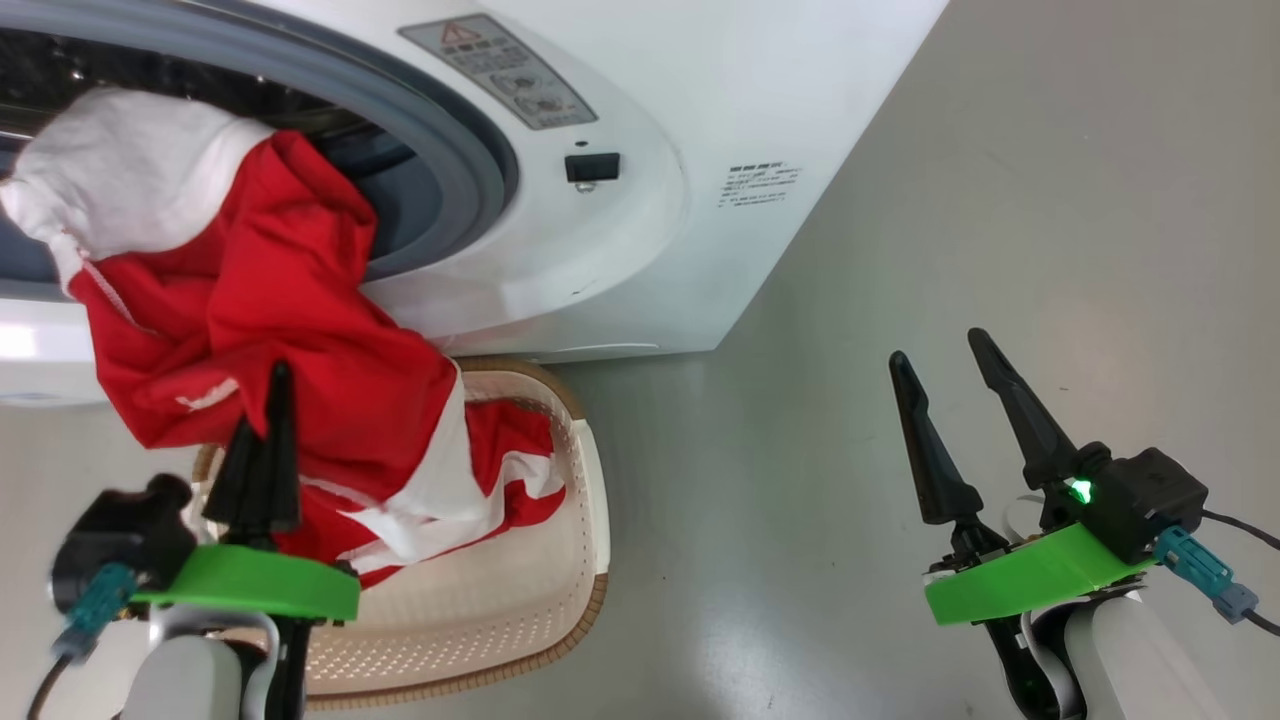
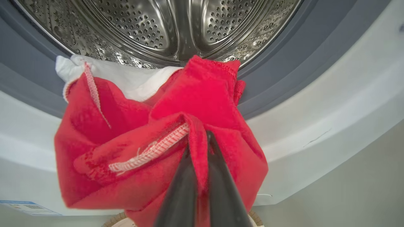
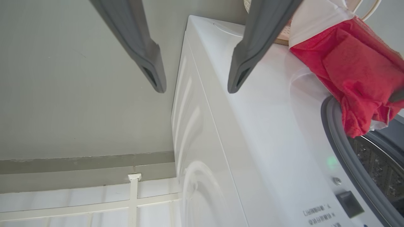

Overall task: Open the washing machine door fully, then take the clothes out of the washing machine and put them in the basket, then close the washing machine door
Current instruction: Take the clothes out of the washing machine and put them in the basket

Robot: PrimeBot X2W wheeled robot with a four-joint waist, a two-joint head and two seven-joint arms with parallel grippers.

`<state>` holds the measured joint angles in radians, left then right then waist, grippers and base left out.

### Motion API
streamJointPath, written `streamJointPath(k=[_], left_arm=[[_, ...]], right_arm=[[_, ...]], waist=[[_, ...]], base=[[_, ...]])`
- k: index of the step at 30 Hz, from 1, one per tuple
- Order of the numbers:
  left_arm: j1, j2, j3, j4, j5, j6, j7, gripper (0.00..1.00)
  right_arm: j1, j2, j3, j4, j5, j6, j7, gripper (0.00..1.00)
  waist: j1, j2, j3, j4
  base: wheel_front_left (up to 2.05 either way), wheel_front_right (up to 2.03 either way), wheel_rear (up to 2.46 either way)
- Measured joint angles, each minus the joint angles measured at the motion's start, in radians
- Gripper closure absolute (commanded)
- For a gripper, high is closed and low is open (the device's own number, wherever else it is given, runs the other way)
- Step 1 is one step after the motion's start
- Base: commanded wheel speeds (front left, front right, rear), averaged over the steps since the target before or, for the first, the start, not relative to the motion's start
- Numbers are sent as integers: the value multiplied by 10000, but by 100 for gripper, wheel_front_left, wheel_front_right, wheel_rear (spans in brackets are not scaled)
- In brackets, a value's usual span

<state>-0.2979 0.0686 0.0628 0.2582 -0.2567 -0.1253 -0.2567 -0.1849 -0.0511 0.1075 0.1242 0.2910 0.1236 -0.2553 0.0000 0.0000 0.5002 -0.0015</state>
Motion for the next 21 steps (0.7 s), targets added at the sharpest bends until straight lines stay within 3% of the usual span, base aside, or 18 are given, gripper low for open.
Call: streamJointPath(k=[3, 4, 7, 8, 9, 11, 21], left_arm=[[-335, 128, -215, 734, 0, 0, 0, 100], [-502, 198, -349, 1260, 0, 0, 0, 95], [-714, 330, -537, 1904, 0, 0, 2, 61], [-789, 374, -608, 2063, 2, 0, 2, 29], [-875, 382, -635, 2220, 2, 0, 0, 12], [-1090, 412, -708, 2619, 2, 0, 2, 1], [-1572, 466, -677, 3089, 0, 0, 2, 0]], right_arm=[[-4, 0, 4, -17, 54, 0, 0, 0], [-12, 0, 31, -27, 73, 0, 0, 0], [-32, 0, 54, -46, 88, 0, 0, 0], [-31, 0, 52, -63, 86, 0, 0, 0], [-33, 0, 50, -79, 86, 0, 0, 0], [-34, 0, 44, -92, 86, 0, 0, 0], [-43, 0, 35, -117, 86, 0, 0, 0]], waist=[[0, 0, 97, -44], [0, 0, 172, -77], [0, 0, 286, -145], [0, 0, 326, -165], [0, 0, 370, -181], [0, 0, 456, -204], [0, 0, 625, -256]], base=[[0, 0, 0], [0, 0, 0], [0, 0, 0], [0, 0, 0], [0, 0, 0], [0, 0, 0], [0, 0, 0]])
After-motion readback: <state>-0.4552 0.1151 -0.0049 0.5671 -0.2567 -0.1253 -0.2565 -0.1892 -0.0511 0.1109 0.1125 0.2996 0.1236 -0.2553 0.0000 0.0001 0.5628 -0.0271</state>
